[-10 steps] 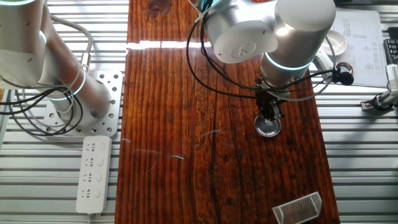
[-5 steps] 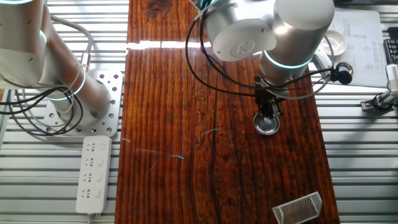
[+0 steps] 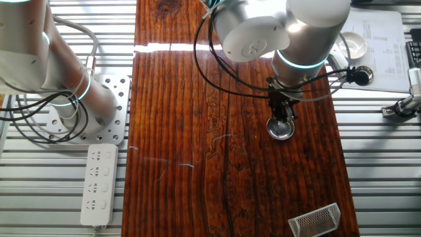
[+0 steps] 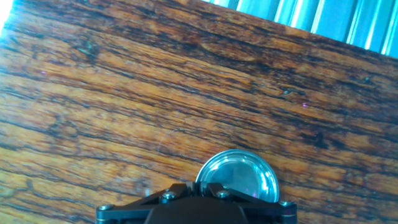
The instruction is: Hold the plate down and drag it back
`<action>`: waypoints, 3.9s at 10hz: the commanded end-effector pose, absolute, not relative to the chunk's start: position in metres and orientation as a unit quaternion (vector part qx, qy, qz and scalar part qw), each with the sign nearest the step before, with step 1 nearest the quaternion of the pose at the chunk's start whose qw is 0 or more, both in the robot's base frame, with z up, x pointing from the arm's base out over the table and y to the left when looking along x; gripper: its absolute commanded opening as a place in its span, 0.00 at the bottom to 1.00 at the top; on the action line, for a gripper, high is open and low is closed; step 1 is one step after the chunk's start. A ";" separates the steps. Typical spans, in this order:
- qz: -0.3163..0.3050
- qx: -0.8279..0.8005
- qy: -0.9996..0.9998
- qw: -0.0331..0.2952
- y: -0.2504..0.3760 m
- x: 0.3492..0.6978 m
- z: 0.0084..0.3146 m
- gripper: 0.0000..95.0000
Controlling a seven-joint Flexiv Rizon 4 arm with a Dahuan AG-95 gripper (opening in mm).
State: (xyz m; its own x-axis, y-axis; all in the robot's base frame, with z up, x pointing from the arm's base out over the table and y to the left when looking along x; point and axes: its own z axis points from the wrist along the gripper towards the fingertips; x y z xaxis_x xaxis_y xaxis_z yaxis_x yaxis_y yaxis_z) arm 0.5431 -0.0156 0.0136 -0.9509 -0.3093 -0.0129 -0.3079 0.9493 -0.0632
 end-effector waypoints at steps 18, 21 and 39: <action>-0.020 -0.142 0.989 0.019 0.006 0.534 0.014 0.00; -0.021 -0.144 0.989 0.020 0.007 0.534 0.014 0.00; -0.015 -0.156 0.988 0.010 0.012 0.533 0.014 0.00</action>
State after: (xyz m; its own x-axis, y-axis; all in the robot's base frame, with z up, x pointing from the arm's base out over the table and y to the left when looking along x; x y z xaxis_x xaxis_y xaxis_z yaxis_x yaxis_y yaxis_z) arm 0.5329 0.0124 0.0148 -0.9508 -0.3096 -0.0105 -0.3094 0.9507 -0.0193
